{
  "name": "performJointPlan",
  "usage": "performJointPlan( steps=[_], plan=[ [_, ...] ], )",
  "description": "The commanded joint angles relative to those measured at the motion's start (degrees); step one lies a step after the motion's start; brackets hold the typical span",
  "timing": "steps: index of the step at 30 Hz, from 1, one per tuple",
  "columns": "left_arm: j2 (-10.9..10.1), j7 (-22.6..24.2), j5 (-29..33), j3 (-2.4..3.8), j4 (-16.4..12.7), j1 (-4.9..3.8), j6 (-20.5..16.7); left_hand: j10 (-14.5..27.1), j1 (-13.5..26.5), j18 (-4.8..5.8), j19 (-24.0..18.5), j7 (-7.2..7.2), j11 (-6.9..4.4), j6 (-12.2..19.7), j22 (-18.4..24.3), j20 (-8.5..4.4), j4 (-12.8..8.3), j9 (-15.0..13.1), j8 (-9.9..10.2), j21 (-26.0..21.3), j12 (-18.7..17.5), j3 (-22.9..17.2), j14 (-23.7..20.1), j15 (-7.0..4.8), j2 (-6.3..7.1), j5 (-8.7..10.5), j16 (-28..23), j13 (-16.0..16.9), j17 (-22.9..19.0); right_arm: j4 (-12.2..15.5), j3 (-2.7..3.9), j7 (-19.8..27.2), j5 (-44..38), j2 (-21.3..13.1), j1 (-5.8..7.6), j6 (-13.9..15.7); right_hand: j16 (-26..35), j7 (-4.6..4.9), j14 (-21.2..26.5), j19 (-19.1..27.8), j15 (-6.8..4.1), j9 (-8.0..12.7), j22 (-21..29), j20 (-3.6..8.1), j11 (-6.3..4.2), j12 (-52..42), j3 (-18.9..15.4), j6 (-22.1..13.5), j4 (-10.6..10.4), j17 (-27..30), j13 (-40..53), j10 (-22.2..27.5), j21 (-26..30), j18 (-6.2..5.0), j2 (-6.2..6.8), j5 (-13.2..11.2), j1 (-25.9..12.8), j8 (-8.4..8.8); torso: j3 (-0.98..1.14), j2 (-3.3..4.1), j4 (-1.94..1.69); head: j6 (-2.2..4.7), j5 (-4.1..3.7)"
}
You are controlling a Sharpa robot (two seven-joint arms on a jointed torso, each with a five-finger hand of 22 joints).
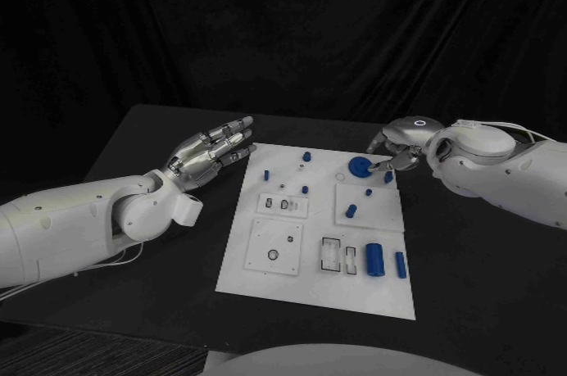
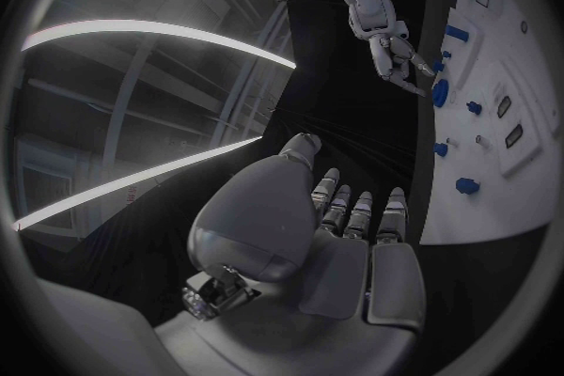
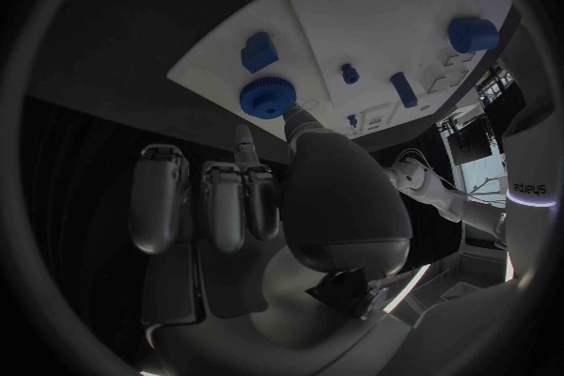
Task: Assemble the parts on the task board
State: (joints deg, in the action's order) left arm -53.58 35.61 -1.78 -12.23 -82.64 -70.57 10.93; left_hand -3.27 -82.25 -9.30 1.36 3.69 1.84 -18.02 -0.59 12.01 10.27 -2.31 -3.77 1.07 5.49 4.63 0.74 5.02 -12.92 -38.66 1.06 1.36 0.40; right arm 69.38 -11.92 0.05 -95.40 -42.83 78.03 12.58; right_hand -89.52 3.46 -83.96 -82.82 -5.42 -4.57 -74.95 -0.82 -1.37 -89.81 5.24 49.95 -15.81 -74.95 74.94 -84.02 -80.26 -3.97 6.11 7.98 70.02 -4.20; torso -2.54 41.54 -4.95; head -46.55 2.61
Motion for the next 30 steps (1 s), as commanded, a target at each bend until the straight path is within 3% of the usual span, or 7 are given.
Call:
performJointPlan(
  steps=[1, 7, 9, 13, 25, 30],
  plan=[
    [0.1, 0.7, 0.0, 0.05, -0.1, 0.01, 0.7, 0.1, -0.5, -1.06, 0.2, -0.02, 0.11, -0.1, -0.1, 0.41, -0.1, -0.1, -0.2, -0.1, 0.3, -0.3, 0.0, 0.48, 0.06, -0.19, 0.3, 0.0, 0.1, -0.5, 0.03, -1.7, 0.0, 0.3, -0.37, -0.9, -0.2, 0.21, -5.9, -0.5, -0.05, 0.0, -3.0, -0.06, -0.08, -0.2, 0.3, -0.7, -0.1, -14.4, 15.1, -6.0, -0.3, 0.69, 0.21, 0.7, 0.2, 0.23, -0.02, 0.03, -0.11, 0.1, 0.01],
    [0.1, 0.7, 0.0, 0.05, -0.1, 0.02, 0.7, 0.1, -0.5, -1.06, 0.2, -0.02, 0.11, -0.1, -0.1, 0.41, -0.1, -0.1, -0.2, -0.1, 0.3, -0.3, 0.0, 0.48, 0.06, -0.19, 0.3, 0.0, 0.1, -0.9, 0.03, -1.4, 0.0, 0.8, -0.58, 0.0, -0.1, 0.4, -5.8, -0.4, 0.23, -0.1, -3.5, -0.36, 0.15, -0.2, 0.9, -1.5, 0.8, -14.3, 15.1, -6.0, -0.6, 0.71, -0.18, 4.0, 1.2, 0.2, -0.08, 0.0, -0.08, 0.04, 0.03],
    [0.1, 0.7, 0.0, 0.05, 0.0, 0.02, 0.8, 0.1, -0.5, -1.06, 0.2, -0.02, 0.11, -0.1, -0.1, 0.41, -0.1, -0.1, -0.2, -0.1, 0.3, -0.3, 0.0, 0.48, 0.06, -0.19, 0.3, 0.0, 0.1, -1.0, 0.03, -1.1, 0.0, 0.9, -0.61, 0.5, -0.1, 0.4, -5.8, -0.5, 0.27, -0.3, -3.8, -0.43, 0.16, -0.2, 1.2, -1.6, 1.7, -14.2, 15.1, -6.0, -0.7, 0.74, -0.53, 6.3, 2.0, 0.03, -0.11, -0.01, -0.06, 0.01, 0.06],
    [0.1, 0.7, 0.0, 0.05, 0.0, 0.02, 0.8, 0.1, -0.5, -1.06, 0.2, -0.02, 0.11, -0.1, -0.1, 0.41, -0.1, -0.1, -0.2, -0.1, 0.3, -0.3, 0.0, 0.48, 0.06, -0.19, 0.3, 0.0, 0.1, -1.1, 0.03, -0.7, 0.0, 1.1, -0.65, 1.1, 0.0, 0.34, -5.8, -0.4, 0.18, -0.8, -4.0, -0.38, 0.13, -0.2, 1.7, -1.1, 3.1, -14.2, 15.1, -6.0, -0.7, 0.73, -0.84, 8.6, 3.1, -0.37, -0.09, -0.02, -0.08, -0.06, 0.12],
    [0.1, 0.6, 0.0, 0.05, 0.0, 0.02, 0.9, 0.1, -0.5, -1.06, 0.2, -0.02, 0.11, -0.1, -0.1, 0.41, -0.1, -0.1, -0.2, -0.1, 0.3, -0.3, 0.0, 0.48, 0.06, -0.19, 0.3, 0.0, 0.1, -1.4, 0.03, 0.0, 0.0, 1.8, -0.68, 1.7, 0.2, 0.46, -5.7, -0.5, 0.26, -1.5, -4.4, -0.43, 0.16, -0.2, 2.0, -0.6, 4.1, -13.9, 15.1, -6.0, -0.9, 0.79, -1.15, 11.7, 3.4, -0.79, -0.12, -0.04, -0.09, -0.31, 0.27],
    [0.1, 0.5, 0.0, 0.05, 0.0, 0.02, 1.0, 0.2, -0.5, -1.05, 0.2, -0.06, 0.06, 0.1, -0.1, 0.47, -0.2, -0.1, -0.2, -0.1, 0.3, -0.5, 0.0, 0.66, 0.09, -0.18, 0.3, 0.0, 0.1, -2.0, 0.04, 0.1, 0.0, 2.5, -0.74, 1.4, 0.3, 0.68, -5.7, -0.7, 0.44, -2.0, -4.6, -0.57, 0.31, -0.2, 1.7, -0.4, 4.3, -13.7, 15.1, -6.0, -1.0, 0.84, -1.1, 9.6, 2.9, -1.0, -0.13, -0.04, -0.05, -0.43, 0.26]
  ],
)
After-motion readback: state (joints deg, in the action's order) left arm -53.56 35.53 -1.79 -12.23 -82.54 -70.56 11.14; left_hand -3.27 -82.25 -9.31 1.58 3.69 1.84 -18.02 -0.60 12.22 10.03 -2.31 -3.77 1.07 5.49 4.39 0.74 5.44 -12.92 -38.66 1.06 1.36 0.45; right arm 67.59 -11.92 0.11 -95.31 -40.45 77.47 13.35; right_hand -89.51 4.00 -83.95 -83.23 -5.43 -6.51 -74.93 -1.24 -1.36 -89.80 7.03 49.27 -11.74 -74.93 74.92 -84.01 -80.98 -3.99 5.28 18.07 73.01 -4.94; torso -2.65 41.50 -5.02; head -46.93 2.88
